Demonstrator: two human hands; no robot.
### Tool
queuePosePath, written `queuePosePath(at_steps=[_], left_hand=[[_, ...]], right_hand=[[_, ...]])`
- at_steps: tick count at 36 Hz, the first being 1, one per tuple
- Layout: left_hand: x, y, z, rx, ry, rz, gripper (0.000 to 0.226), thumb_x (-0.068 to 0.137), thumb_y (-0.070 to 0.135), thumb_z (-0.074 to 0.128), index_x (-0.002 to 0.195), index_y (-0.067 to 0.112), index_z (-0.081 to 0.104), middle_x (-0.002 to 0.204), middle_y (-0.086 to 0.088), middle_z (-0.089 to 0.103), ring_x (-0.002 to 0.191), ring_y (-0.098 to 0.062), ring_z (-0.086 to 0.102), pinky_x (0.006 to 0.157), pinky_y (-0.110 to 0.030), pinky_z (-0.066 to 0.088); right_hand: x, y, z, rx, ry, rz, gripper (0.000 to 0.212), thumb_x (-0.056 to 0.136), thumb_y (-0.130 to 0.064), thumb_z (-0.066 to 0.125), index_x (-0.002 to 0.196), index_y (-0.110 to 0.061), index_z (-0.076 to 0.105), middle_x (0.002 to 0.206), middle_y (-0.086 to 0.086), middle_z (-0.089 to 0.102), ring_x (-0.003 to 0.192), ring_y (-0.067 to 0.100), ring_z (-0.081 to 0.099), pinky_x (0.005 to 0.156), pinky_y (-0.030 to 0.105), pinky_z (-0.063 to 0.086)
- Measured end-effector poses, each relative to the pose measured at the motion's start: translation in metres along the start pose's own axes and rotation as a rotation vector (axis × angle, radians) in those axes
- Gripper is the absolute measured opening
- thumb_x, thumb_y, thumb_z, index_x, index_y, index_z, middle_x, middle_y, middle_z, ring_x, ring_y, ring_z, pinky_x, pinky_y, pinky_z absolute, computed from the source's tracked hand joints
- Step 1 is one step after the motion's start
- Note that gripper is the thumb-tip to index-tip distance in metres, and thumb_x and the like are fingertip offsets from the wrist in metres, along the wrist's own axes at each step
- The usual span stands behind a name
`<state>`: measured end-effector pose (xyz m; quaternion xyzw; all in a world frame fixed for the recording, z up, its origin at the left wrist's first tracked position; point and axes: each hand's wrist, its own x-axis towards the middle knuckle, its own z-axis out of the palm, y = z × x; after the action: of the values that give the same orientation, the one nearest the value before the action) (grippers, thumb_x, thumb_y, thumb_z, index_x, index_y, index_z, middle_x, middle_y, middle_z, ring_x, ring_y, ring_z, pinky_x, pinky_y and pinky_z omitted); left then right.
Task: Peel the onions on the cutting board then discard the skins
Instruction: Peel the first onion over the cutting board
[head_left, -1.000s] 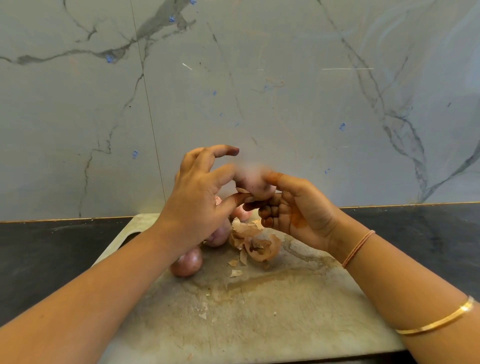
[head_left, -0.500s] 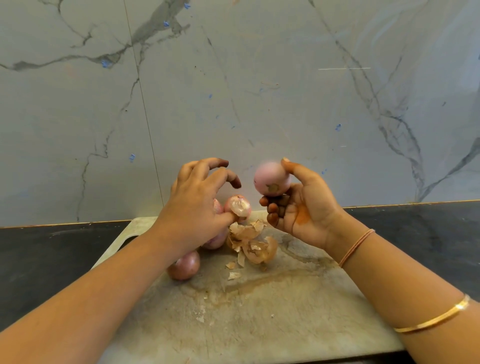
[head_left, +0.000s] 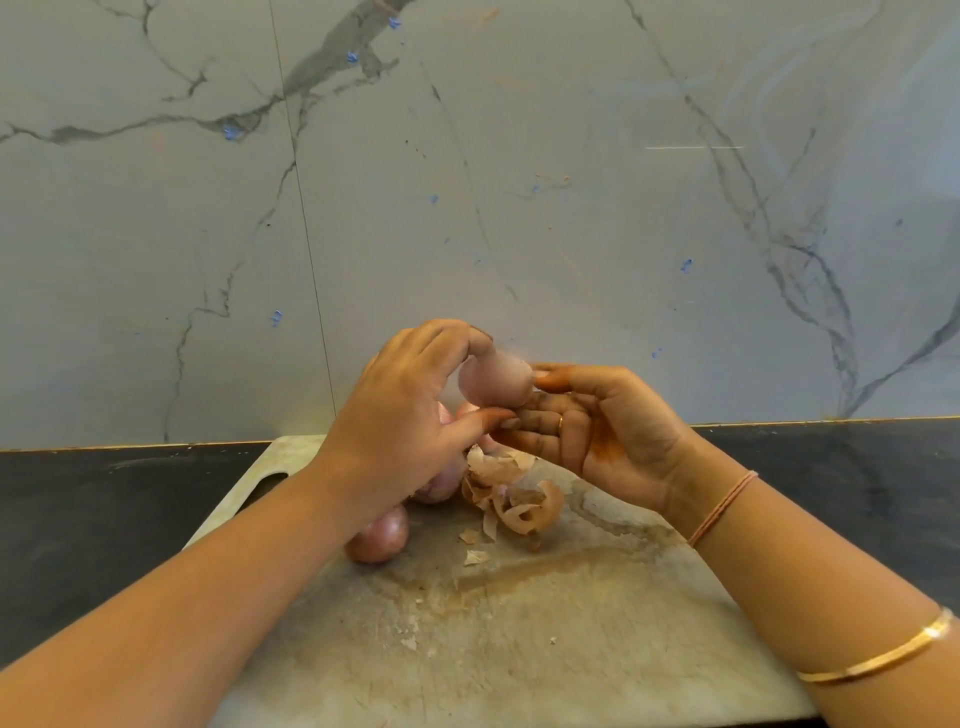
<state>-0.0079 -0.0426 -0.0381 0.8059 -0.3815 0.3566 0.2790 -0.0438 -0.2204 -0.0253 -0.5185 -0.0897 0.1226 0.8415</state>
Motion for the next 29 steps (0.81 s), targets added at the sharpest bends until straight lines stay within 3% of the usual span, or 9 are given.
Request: queuePosePath(at_steps=[4,8,10,16,25,29], left_hand=[[0.0005,-0.0012,-0.0021,-0.021,0.055,-0.005,0.036,0.08,0.05,0.058,0.108,0.029,0.051,0.103,0.009,0.061,0.096,-0.005,0.052,0.079,-0.015,0.041],[0.0011,-0.0029,-0.003,-0.075,0.058,-0.034,0.044,0.079,0.054,0.055,0.114,0.027,0.053,0.107,0.013,0.06,0.099,-0.002,0.052,0.08,-0.01,0.04],[0.0013,-0.0026,-0.0031,-0.102,0.077,-0.019,0.042,0.079,0.052,0.057,0.113,0.028,0.051,0.106,0.013,0.059,0.1,-0.001,0.052,0.081,-0.01,0.042],[0.0024,-0.0014,-0.0035,-0.109,0.148,0.044,0.041,0.079,0.039,0.067,0.106,0.008,0.06,0.11,0.003,0.054,0.098,-0.005,0.053,0.084,-0.01,0.046],[0.0016,-0.0032,-0.0032,-0.038,0.17,0.06,0.02,0.084,0.025,0.066,0.093,0.008,0.064,0.114,0.004,0.051,0.105,0.0,0.048,0.086,-0.005,0.043],[0.0022,-0.0019,-0.0043,-0.107,0.168,0.032,0.027,0.082,0.031,0.065,0.095,0.007,0.063,0.115,0.002,0.05,0.1,-0.003,0.053,0.086,-0.007,0.045]], right_hand=[[0.0,0.0009,-0.0007,-0.097,0.005,-0.018,0.041,0.083,-0.016,0.058,0.122,-0.002,0.059,0.101,0.019,0.07,0.089,0.03,0.071,0.083,0.038,0.058],[0.0004,0.0018,-0.0001,-0.096,-0.016,-0.046,0.045,0.079,-0.021,0.06,0.12,-0.002,0.06,0.097,0.016,0.071,0.087,0.025,0.07,0.083,0.036,0.058],[0.0003,0.0017,-0.0006,-0.079,-0.033,-0.067,0.047,0.079,-0.018,0.061,0.123,-0.001,0.058,0.102,0.018,0.07,0.091,0.025,0.07,0.087,0.036,0.057],[0.0016,0.0004,-0.0032,-0.037,-0.061,-0.102,0.053,0.075,-0.012,0.063,0.126,0.002,0.054,0.11,0.021,0.069,0.095,0.027,0.07,0.088,0.036,0.057],[-0.0003,0.0002,-0.0007,-0.052,-0.018,-0.119,0.052,0.078,-0.008,0.072,0.124,0.003,0.053,0.104,0.021,0.07,0.095,0.03,0.07,0.085,0.036,0.058],[-0.0005,0.0008,-0.0002,-0.056,-0.013,-0.117,0.054,0.077,-0.009,0.071,0.126,0.003,0.052,0.105,0.021,0.069,0.094,0.03,0.071,0.084,0.036,0.059]])
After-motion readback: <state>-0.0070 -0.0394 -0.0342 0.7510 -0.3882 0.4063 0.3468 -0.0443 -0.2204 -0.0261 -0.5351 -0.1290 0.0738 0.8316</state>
